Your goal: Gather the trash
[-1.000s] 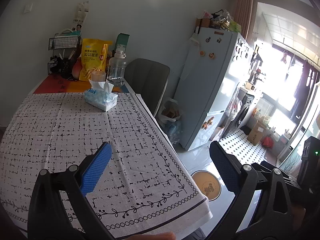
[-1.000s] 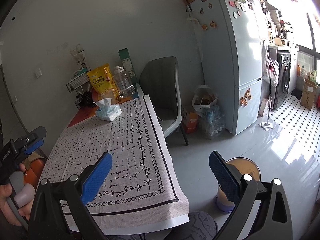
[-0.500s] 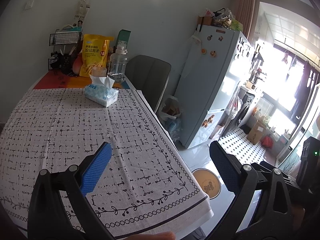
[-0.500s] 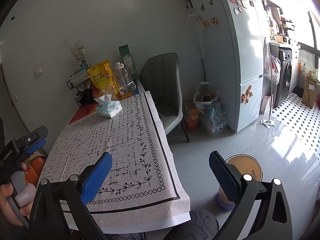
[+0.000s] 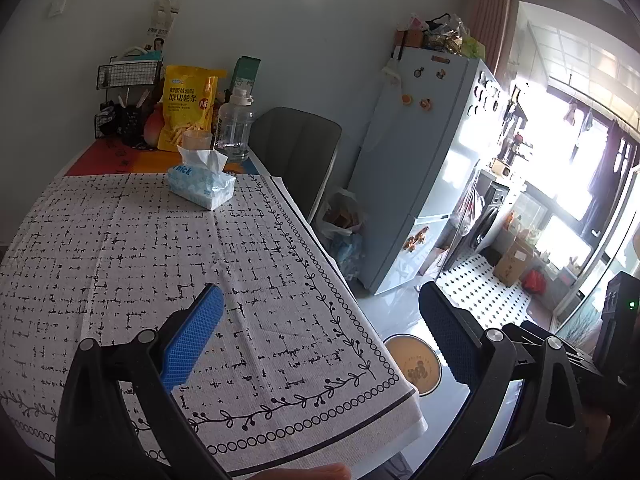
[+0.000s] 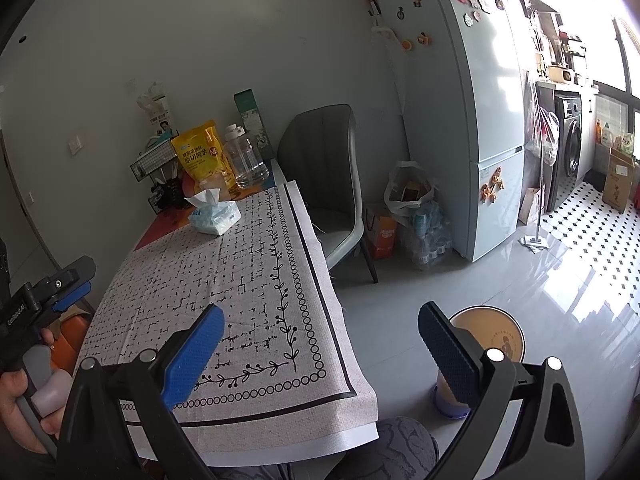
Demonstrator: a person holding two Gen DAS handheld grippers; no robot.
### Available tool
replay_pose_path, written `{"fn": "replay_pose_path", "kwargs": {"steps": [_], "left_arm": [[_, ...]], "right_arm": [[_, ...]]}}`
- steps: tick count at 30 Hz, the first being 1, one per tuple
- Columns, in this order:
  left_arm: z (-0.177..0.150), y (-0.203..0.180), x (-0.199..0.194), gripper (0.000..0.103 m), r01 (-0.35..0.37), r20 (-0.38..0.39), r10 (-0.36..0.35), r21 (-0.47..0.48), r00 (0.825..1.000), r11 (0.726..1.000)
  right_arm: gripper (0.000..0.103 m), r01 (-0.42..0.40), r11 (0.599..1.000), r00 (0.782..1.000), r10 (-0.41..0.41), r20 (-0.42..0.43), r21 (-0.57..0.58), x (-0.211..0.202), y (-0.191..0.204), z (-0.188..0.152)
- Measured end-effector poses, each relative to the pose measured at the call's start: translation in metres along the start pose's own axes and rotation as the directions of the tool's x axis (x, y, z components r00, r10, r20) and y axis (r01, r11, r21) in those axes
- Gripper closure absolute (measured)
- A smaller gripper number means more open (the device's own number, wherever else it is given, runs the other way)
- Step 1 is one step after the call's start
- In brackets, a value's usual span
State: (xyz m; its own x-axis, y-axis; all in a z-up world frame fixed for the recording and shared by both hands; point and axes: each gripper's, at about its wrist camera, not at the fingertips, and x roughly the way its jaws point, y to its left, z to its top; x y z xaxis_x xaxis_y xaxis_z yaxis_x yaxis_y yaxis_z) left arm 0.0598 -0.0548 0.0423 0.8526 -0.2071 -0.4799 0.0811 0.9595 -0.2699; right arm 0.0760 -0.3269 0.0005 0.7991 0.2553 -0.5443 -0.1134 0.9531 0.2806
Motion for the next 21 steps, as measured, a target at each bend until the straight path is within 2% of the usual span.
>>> {"fn": "replay_pose_path", "kwargs": {"steps": [21], "left_arm": [[-0.0031,-0.0039,0.0017,0.006,0.000,-0.005,0.000,0.007,1.000,1.000]], "right_arm": [[0.008,-0.001,1.000,1.000,0.001,0.004,0.007,0.0005,-0.0031,-0.0044]]}}
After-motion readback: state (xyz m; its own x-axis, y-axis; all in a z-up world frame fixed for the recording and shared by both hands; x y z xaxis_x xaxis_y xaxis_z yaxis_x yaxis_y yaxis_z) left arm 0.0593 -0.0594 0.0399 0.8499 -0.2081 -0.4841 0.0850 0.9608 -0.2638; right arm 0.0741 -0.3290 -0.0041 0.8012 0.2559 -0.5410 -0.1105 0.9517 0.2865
